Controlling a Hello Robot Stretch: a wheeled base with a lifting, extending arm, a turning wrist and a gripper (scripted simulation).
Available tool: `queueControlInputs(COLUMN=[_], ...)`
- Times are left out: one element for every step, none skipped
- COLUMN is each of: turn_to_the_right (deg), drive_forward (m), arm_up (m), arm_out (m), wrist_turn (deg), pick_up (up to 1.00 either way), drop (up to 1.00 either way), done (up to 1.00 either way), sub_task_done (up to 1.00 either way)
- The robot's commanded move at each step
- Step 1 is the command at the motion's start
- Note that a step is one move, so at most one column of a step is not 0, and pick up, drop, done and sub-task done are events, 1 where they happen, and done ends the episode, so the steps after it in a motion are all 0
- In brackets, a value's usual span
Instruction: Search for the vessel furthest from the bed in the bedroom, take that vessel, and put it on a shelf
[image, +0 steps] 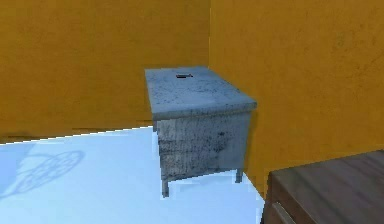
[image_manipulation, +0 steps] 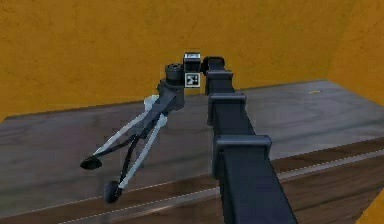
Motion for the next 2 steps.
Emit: queueControlInputs(turn_to_the_right=[0.0, 0.0], drive_forward=[0.00, 0.00], arm_up=[0.00, 0.00], arm_out=[0.00, 0.00], wrist_turn=[45.0, 45.0], pick_up=[0.00, 0.00], drop=[0.00, 0.00], done=[0.00, 0.00], sub_task_done=[0.00, 0.00])
